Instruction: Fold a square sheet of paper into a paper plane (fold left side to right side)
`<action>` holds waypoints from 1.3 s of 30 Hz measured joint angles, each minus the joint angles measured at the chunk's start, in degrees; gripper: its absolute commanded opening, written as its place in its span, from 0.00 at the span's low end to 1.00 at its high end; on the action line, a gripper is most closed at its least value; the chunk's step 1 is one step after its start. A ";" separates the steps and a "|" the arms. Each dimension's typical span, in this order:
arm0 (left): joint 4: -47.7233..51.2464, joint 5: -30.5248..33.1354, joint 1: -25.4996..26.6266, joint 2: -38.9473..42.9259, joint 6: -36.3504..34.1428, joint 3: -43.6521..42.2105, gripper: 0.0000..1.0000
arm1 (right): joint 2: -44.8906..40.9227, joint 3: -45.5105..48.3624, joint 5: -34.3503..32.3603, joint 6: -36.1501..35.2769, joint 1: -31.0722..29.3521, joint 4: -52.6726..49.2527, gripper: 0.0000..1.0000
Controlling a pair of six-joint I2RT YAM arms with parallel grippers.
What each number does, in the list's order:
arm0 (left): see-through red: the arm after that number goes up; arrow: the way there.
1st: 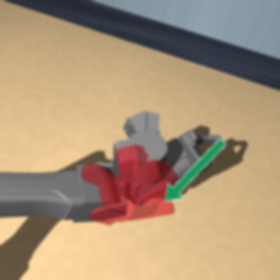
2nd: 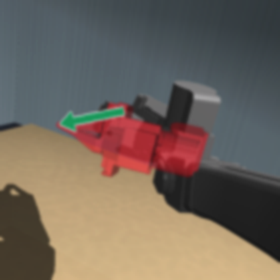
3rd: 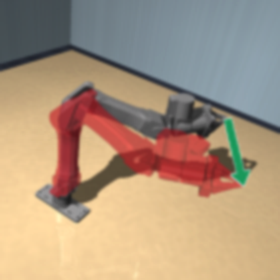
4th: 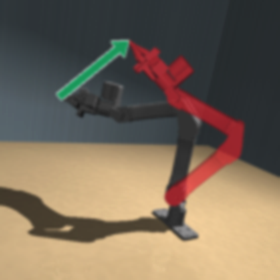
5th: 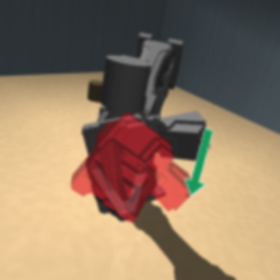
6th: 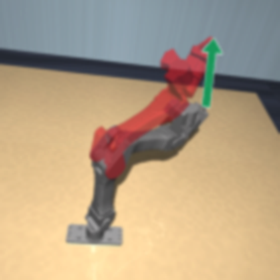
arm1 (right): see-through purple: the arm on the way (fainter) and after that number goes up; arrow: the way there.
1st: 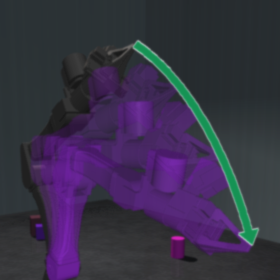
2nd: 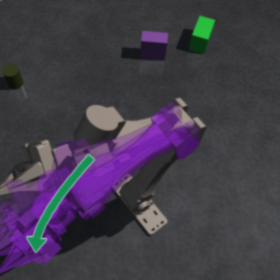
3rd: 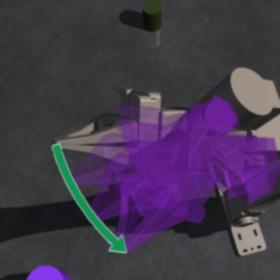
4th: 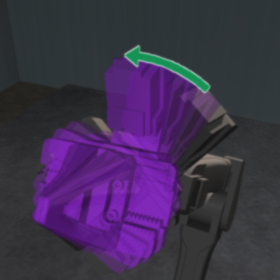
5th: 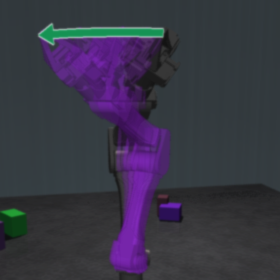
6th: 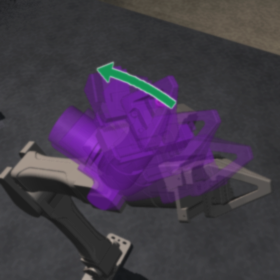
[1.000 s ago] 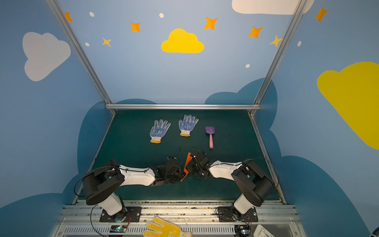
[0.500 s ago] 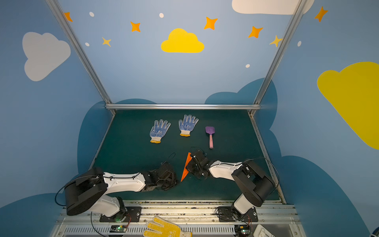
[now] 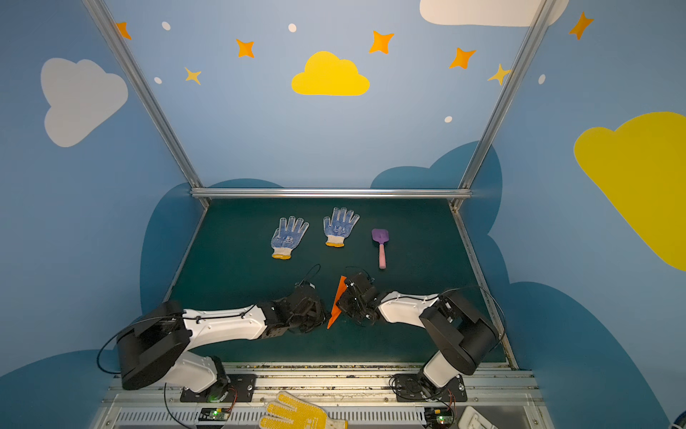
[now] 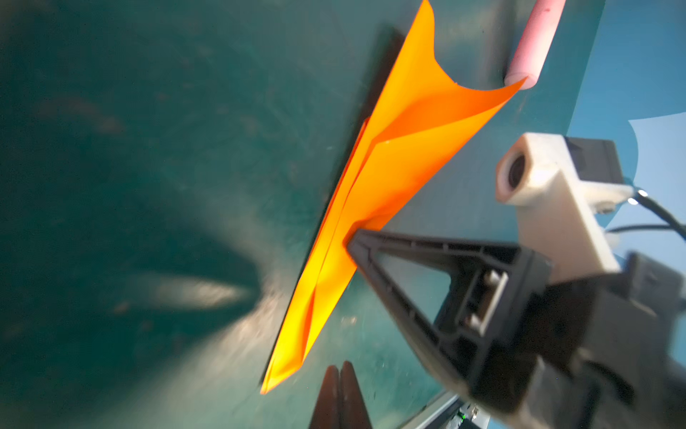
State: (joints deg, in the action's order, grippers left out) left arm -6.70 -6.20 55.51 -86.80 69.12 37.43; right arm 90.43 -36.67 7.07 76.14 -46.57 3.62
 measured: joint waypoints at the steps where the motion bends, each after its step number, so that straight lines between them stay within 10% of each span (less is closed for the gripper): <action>1: -0.72 -0.17 -0.09 -1.16 0.04 0.09 0.03 | 0.00 0.00 0.00 0.00 -0.02 0.00 0.00; 39: -12.94 -4.26 -1.46 -10.78 3.13 -0.39 0.03 | 1.38 -0.11 10.45 -9.27 7.43 0.90 0.00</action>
State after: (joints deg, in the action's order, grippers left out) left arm -19.64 -10.46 54.04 -97.58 72.25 37.04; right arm 91.81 -36.77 17.52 66.87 -39.13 4.51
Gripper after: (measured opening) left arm 0.047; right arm 0.047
